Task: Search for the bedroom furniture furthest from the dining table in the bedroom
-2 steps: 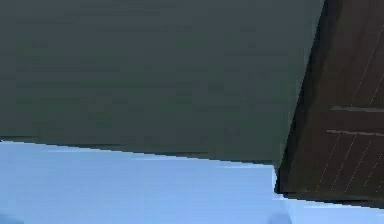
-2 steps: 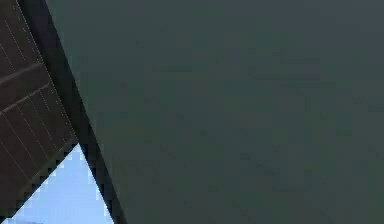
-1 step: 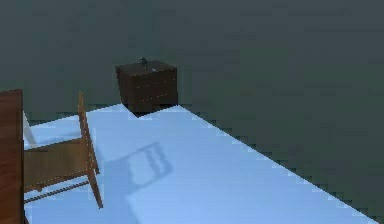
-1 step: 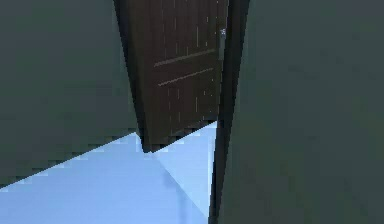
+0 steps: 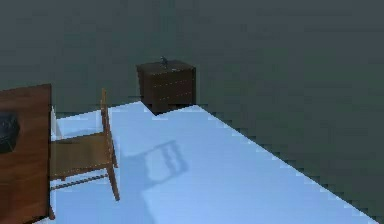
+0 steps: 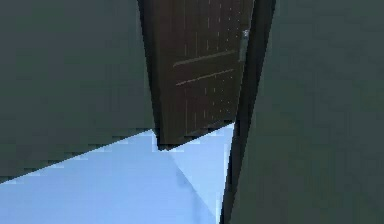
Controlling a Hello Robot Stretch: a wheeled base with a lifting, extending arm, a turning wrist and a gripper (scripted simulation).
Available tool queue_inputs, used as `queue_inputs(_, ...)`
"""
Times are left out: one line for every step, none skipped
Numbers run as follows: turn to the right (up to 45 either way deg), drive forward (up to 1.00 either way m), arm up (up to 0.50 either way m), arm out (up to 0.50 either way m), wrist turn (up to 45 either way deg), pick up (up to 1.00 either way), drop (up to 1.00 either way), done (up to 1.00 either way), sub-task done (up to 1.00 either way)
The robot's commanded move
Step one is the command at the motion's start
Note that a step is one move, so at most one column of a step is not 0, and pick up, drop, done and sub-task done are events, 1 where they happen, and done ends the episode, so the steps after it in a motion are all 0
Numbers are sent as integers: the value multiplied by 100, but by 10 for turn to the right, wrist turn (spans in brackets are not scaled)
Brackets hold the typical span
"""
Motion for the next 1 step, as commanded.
queue_inputs(0,100,0,0,0,0,0,0,0)
